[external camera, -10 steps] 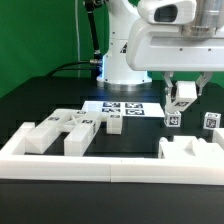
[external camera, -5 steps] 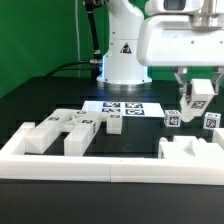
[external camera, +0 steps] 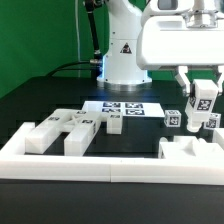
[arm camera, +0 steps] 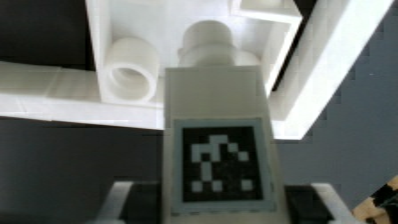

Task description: Assemble chair

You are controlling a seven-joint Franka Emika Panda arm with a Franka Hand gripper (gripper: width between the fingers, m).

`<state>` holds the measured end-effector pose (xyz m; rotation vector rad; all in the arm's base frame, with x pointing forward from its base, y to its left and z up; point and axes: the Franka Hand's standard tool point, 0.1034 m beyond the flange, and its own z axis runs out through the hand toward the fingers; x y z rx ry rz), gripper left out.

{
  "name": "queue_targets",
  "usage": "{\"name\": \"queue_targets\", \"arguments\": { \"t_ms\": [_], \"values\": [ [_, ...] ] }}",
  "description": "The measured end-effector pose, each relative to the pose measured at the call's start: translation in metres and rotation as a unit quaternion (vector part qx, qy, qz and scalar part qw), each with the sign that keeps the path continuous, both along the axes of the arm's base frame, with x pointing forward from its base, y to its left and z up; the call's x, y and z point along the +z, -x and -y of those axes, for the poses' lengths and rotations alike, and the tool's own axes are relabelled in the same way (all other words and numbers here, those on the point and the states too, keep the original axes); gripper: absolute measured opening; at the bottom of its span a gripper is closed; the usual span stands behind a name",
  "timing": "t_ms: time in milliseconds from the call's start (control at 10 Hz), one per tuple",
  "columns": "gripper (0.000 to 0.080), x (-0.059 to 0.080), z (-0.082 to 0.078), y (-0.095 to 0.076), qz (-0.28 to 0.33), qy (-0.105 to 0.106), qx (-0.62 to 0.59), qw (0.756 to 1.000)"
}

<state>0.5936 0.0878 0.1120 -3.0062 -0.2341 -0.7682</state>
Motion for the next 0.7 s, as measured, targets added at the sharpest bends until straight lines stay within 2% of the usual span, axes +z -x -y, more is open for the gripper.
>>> {"name": "queue_targets", "arguments": {
  "t_ms": [100, 200, 400, 700],
  "values": [
    [0.0290, 0.003, -0.003, -0.007, -0.015, 0.003, 0.005, 1.000],
    [0.0290, 0.010, -0.005, -0.024, -0.002, 0.005, 0.012, 1.000],
    [0.0290, 0.007, -0.007, -0.036, 0.004, 0.008, 0.019, 1.000],
    [0.0290, 0.005, -0.007, -0.036, 0.003, 0.008, 0.019, 1.000]
  ]
}}
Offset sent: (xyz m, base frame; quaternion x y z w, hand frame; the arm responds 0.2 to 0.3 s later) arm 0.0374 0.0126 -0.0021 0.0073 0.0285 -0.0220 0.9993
